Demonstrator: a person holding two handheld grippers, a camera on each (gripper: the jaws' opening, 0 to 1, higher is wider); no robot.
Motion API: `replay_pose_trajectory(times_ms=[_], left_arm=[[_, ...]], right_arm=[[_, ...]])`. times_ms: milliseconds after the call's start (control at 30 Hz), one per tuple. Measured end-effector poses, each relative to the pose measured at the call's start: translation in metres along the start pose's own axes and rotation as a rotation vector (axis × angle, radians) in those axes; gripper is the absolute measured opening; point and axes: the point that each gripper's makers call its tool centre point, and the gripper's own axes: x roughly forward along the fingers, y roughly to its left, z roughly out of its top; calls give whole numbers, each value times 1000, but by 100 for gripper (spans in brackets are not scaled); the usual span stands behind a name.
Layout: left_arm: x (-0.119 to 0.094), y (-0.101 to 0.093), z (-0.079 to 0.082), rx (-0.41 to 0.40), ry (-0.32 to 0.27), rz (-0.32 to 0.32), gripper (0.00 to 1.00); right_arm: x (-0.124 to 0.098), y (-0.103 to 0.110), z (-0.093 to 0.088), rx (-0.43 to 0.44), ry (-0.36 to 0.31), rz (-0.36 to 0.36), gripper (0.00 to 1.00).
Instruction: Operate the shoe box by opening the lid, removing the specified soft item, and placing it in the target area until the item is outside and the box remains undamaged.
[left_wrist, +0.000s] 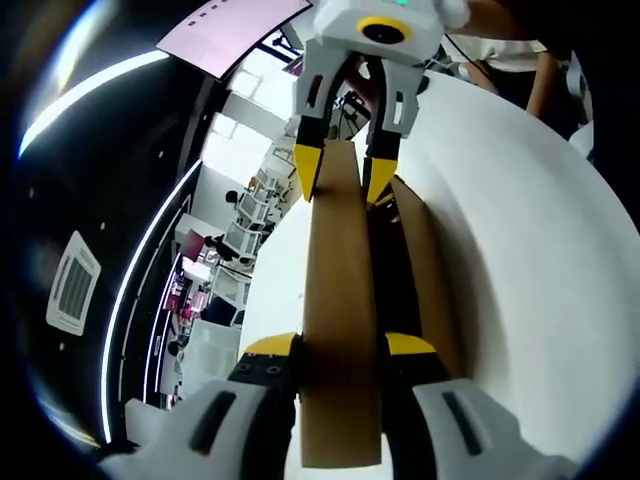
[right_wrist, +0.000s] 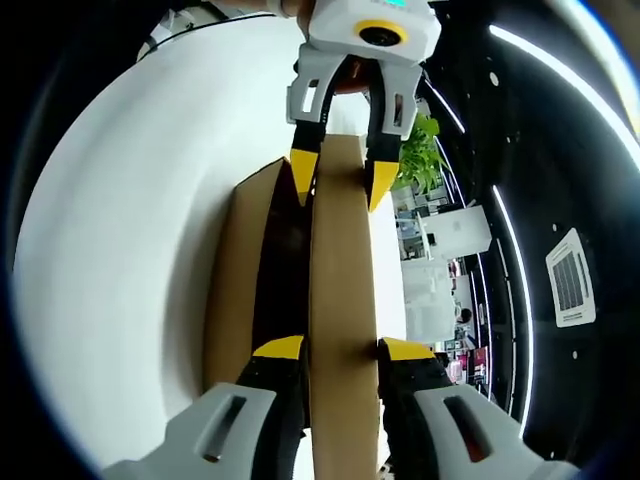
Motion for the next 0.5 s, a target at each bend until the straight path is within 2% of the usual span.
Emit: replay_pose_trajectory(times_ms=[500], left_arm=[[0, 5, 0, 15, 9, -8, 32]], right_arm=[[1, -1, 1, 4, 3, 24, 27]])
